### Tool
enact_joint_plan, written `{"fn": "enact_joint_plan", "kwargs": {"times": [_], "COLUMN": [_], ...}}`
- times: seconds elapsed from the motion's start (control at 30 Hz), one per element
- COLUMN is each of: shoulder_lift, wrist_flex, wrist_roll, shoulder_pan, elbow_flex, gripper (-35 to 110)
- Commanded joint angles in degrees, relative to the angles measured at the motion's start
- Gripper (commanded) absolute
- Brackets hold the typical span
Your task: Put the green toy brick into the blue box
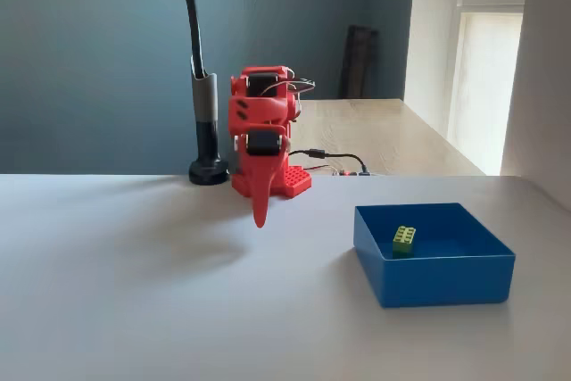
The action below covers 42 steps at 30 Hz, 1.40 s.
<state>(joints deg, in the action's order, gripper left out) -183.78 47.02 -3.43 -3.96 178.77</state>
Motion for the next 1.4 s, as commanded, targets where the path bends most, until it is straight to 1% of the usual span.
{"fn": "enact_joint_plan", "kwargs": {"times": [0.0,1.37], "shoulder_lift": [-2.72,-3.25], "wrist_flex": [1.05,1.05], "wrist_roll": [-0.44,0.09], "shoulder_pan": [-0.09,-0.88], "elbow_flex": [0.79,0.79], "gripper": [0,0]}}
